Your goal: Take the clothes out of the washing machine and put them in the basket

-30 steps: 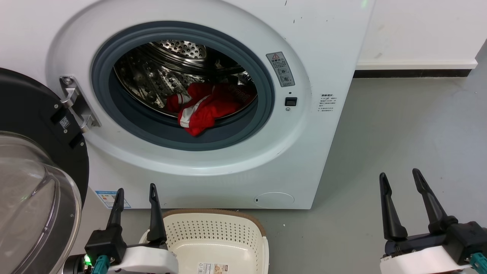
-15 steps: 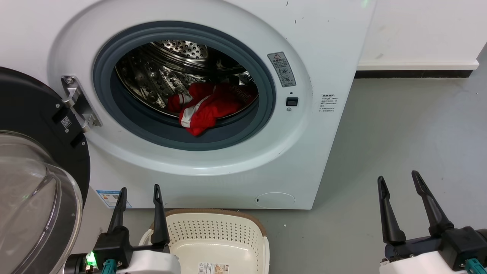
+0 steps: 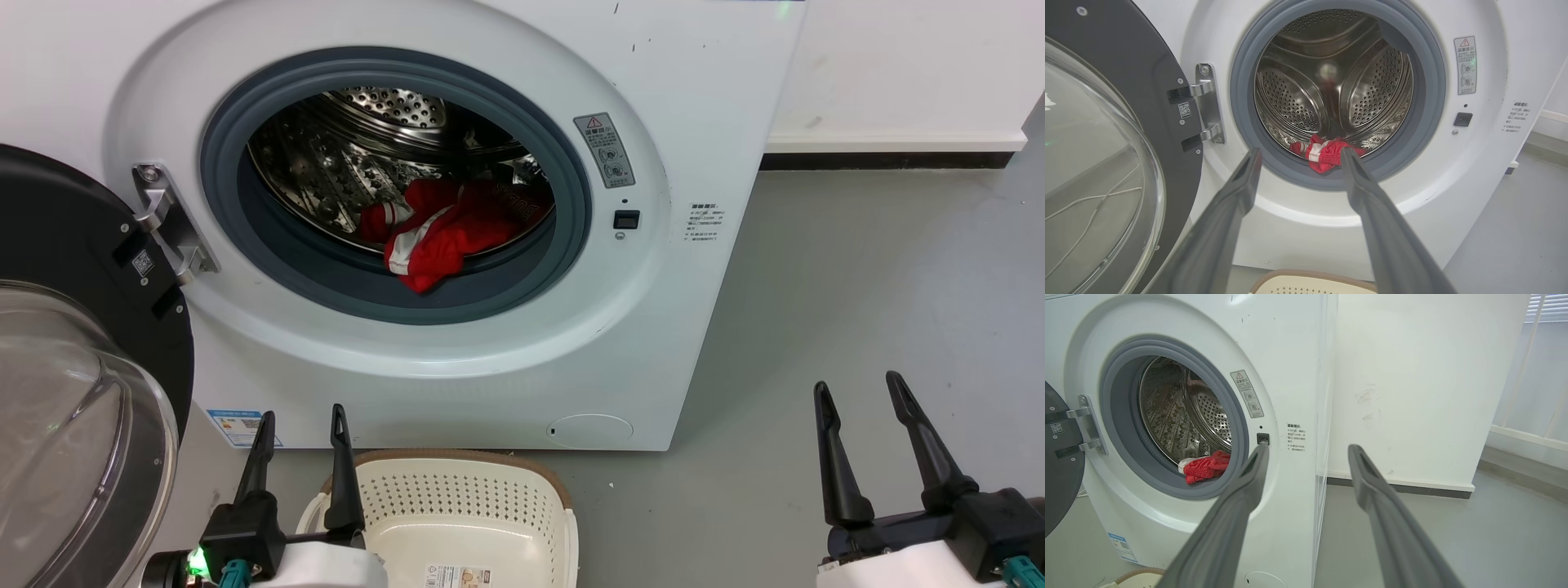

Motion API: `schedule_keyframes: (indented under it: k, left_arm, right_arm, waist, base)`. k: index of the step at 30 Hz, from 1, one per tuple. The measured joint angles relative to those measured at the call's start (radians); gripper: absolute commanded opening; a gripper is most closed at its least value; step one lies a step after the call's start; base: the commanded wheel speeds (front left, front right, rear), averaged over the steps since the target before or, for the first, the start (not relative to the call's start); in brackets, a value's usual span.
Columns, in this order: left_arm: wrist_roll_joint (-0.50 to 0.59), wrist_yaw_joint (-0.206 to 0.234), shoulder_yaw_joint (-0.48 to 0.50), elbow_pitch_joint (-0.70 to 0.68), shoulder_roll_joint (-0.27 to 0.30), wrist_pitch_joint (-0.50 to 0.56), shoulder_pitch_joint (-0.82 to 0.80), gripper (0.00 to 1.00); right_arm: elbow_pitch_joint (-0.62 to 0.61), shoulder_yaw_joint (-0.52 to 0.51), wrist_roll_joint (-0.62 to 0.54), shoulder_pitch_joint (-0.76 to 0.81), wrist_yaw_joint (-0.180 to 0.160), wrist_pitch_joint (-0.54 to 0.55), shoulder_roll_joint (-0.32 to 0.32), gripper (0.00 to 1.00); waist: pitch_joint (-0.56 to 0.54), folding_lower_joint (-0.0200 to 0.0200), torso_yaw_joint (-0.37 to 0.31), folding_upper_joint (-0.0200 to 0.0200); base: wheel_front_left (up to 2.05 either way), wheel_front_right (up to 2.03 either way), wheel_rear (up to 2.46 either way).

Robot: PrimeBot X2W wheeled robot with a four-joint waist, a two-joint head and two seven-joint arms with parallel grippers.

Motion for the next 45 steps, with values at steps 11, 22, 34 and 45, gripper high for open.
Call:
schedule_keyframes:
  k: [11, 22, 34, 45]
  left_arm:
    - [0.0, 0.0, -0.001, 0.003, 0.0, 0.0, 0.0, 1.0]
    - [0.002, -0.076, 0.024, 0.062, 0.0, 0.0, -0.103, 1.0]
    - [0.053, -0.169, 0.072, 0.261, 0.038, 0.0, -0.484, 1.0]
    - [0.075, -0.222, 0.036, 0.6, 0.137, 0.0, -0.91, 1.0]
  right_arm:
    - [0.006, 0.001, 0.012, 0.0, 0.0, 0.0, 0.0, 1.0]
    - [-0.001, 0.001, 0.014, -0.011, 0.0, 0.0, 0.0, 1.0]
    - [-0.032, 0.004, 0.012, -0.122, 0.0, 0.0, 0.0, 1.0]
    - [-0.049, -0.007, 0.034, -0.254, 0.0, 0.0, -0.001, 1.0]
  waist:
    - [0.0, 0.0, -0.001, 0.0]
    - [0.031, 0.0, 0.004, 0.0]
    - [0.196, 0.0, -0.027, 0.0]
    - [0.409, 0.0002, -0.086, 0.0]
  base:
    - [0.0, 0.0, 0.0]
    - [0.0, 0.0, 0.0]
    - [0.0, 0.0, 0.0]
    - [0.0, 0.0, 0.0]
